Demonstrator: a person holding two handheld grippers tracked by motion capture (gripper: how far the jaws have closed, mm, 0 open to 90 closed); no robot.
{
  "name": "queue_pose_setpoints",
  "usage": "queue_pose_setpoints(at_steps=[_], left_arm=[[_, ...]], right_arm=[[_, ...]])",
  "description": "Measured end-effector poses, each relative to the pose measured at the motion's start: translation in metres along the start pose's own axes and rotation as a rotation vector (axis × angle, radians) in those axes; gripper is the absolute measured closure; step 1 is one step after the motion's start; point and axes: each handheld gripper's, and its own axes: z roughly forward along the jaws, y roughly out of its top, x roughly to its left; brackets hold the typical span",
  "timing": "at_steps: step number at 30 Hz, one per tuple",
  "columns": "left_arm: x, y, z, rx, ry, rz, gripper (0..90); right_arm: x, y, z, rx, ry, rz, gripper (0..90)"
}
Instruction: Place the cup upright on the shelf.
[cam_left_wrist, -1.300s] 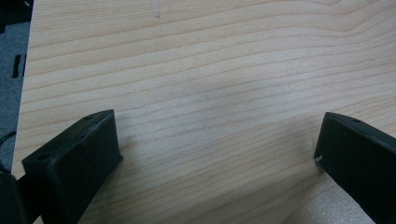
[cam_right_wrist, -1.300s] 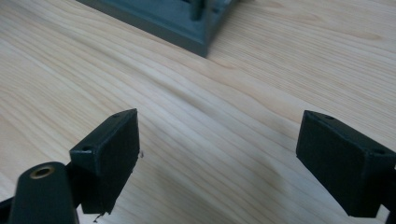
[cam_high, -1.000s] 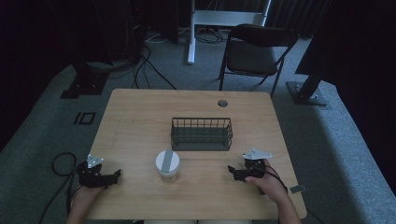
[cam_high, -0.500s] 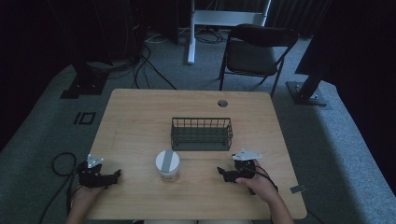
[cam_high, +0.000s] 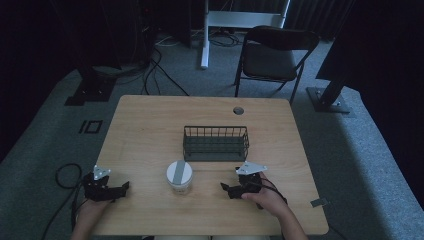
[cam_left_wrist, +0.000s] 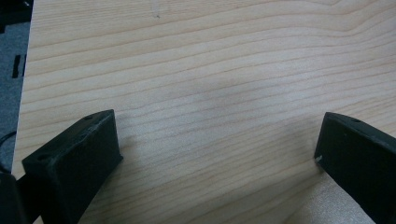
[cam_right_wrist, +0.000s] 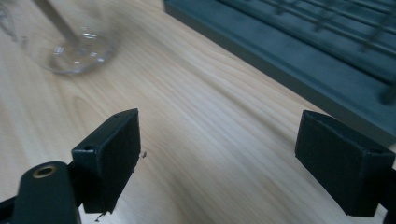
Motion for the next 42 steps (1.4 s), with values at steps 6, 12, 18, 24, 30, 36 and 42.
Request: queue_pose_setpoints(at_steps=[6, 12, 18, 24, 30, 36, 42], left_arm=[[0.0, 0.0, 0.0, -0.001, 0.0, -0.001, 0.2], [0.0, 0.0, 0.0, -0.001, 0.0, -0.001, 0.2], [0.0, 0.0, 0.0, 0.0, 0.0, 0.0, 0.2], [0.0, 0.0, 0.0, -0.001, -0.001, 0.001, 0.2], [0.0, 0.0, 0.0, -0.001, -0.002, 0.001, 0.2], [0.0, 0.0, 0.0, 0.0, -0.001, 0.002, 0.2], [0.0, 0.0, 0.0, 0.0, -0.001, 0.001, 0.2]], right_arm=[[0.01, 0.006, 0.007, -0.008, 0.032, -0.024, 14.9], [0.019, 0.012, 0.013, -0.017, 0.064, -0.037, 14.9], [0.028, 0.016, 0.02, -0.023, 0.094, -0.057, 14.9], [0.038, 0.02, 0.027, -0.027, 0.12, -0.077, 14.9], [0.048, 0.022, 0.034, -0.031, 0.151, -0.099, 14.9], [0.055, 0.026, 0.039, -0.04, 0.165, -0.117, 14.9], [0.064, 0.032, 0.045, -0.05, 0.193, -0.149, 14.9]])
